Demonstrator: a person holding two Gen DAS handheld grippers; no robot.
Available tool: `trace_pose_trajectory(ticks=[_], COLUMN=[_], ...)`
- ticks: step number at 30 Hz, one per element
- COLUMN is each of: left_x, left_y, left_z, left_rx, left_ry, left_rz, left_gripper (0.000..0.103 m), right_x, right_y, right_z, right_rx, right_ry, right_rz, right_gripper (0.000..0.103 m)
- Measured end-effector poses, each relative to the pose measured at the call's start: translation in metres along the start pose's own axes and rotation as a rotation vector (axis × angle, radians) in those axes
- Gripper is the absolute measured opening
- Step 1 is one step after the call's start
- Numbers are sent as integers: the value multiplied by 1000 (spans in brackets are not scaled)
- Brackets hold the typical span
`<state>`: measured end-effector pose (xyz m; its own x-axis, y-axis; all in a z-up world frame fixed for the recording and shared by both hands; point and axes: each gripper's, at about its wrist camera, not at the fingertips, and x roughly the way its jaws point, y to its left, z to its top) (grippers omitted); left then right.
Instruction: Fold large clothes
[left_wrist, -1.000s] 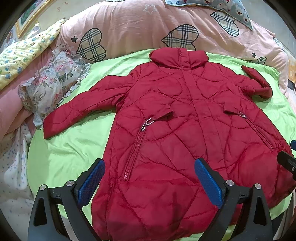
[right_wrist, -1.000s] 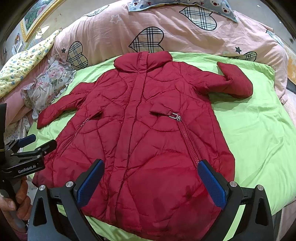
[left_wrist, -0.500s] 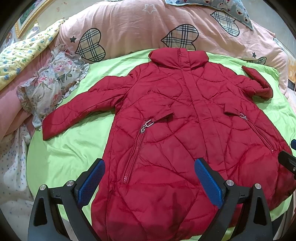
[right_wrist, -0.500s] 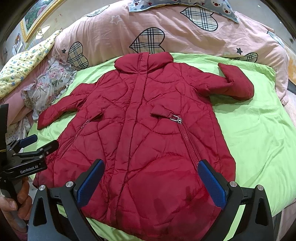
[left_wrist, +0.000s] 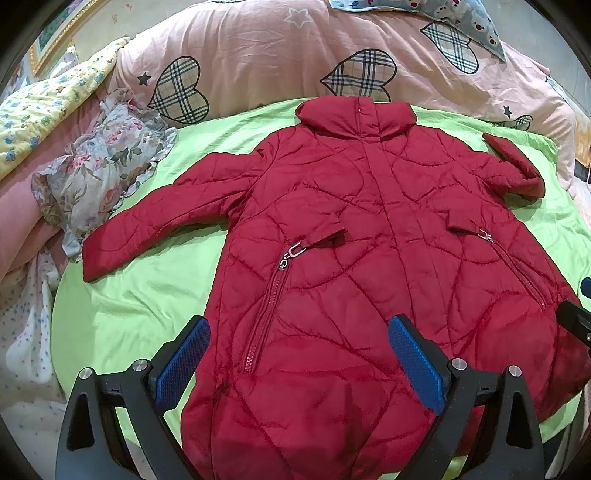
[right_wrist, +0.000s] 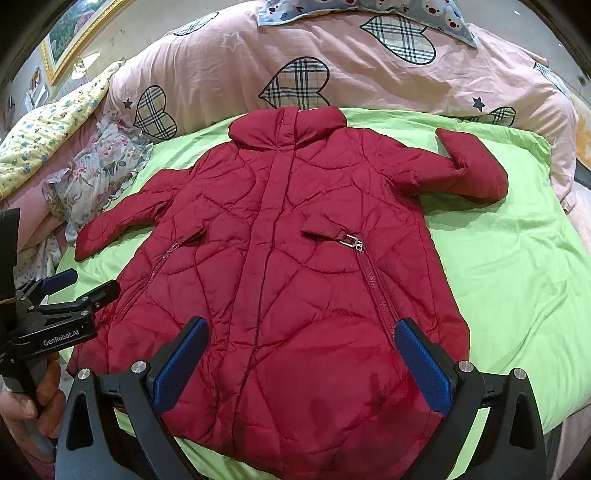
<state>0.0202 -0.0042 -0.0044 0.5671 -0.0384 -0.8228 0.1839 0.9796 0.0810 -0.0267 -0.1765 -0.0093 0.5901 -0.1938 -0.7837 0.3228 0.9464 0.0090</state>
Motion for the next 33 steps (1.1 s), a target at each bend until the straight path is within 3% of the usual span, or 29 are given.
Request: trace_pose_trajectory(ticks=[8,11,15,22,33], left_x=[3,5,11,23,50], left_y=[0,0,2,7,23], left_z=[2,4,7,18,38], left_rx=[-5,-7,-7,-11,-45], left_ry=[0,2,18,38,43], left_rz=[-14,-19,-25,-30,-103], left_gripper=[98,98,98,98,98], right_x=[0,-1,5,11,10], right_y=[-1,-1,1,-13,-65], right_z=[1,8,10,20,51], right_rx=[12,47,-28,9,89], right_ry=[-6,-19,25,71,19], right_rz=[15,66,-42,-41,-97], right_gripper=[101,101,101,101,101])
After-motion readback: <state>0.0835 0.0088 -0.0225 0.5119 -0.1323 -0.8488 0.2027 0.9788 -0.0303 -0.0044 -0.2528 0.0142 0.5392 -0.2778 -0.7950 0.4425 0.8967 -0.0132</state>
